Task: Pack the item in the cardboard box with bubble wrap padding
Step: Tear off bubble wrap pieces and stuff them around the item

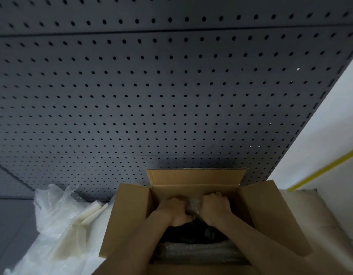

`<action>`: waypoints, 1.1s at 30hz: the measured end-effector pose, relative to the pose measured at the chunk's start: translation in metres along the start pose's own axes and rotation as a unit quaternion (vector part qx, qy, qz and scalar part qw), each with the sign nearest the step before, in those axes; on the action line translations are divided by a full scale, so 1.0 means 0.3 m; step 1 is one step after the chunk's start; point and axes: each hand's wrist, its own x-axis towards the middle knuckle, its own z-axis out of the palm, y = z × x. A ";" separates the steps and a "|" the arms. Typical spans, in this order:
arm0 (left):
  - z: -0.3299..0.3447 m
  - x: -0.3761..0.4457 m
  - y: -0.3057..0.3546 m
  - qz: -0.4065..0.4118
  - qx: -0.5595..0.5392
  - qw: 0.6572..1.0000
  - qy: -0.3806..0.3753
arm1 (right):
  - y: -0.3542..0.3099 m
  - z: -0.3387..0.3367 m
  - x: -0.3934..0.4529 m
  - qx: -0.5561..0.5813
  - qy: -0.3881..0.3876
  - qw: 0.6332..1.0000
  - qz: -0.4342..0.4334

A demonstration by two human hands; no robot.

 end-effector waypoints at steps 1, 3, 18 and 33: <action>-0.003 -0.008 0.003 0.001 0.015 1.000 0.009 | 0.004 -0.012 -0.011 0.004 -0.002 1.000 0.004; -0.014 -0.032 0.006 -0.001 0.031 0.999 0.035 | 0.013 -0.036 -0.030 0.019 -0.012 1.000 0.010; -0.177 -0.379 -0.184 -0.035 0.096 0.977 0.185 | -0.223 -0.239 -0.222 -0.003 0.007 0.999 -0.054; -0.177 -0.922 -1.035 -0.131 0.101 0.967 0.193 | -1.104 -0.283 -0.421 0.047 0.100 0.983 -0.144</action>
